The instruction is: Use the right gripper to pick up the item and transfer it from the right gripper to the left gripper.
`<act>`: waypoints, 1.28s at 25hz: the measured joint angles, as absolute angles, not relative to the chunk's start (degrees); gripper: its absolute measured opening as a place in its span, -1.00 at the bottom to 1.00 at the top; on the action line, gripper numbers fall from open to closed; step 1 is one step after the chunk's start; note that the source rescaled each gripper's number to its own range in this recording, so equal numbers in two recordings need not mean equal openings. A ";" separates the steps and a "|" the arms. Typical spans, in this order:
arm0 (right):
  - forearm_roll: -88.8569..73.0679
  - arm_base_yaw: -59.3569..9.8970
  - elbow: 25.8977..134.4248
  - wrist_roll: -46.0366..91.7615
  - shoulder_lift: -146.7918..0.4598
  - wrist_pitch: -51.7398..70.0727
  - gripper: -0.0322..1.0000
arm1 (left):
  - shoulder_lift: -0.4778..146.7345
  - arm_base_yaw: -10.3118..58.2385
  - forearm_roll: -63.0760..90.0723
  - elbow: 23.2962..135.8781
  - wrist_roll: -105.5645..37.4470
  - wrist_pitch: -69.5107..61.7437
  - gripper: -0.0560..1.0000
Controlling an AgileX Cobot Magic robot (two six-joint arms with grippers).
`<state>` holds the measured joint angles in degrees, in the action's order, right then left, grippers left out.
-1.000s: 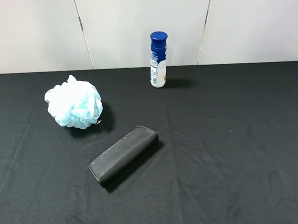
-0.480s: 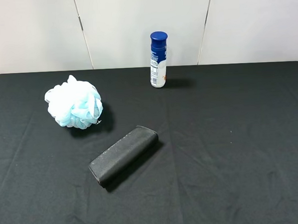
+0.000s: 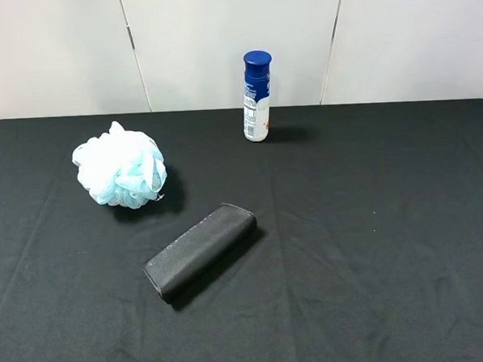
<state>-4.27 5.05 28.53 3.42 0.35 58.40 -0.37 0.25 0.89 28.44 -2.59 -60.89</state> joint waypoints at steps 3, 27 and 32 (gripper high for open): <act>-4.27 5.05 28.53 3.42 0.35 58.40 1.00 | -0.37 -1.08 0.89 28.44 -2.59 -60.89 1.00; -4.33 5.05 28.53 3.42 0.35 58.41 1.00 | -0.37 -1.08 0.89 28.44 -2.54 -60.89 1.00; -4.33 5.05 28.53 3.42 0.35 58.41 1.00 | -0.37 -1.08 0.89 28.44 -2.54 -60.89 1.00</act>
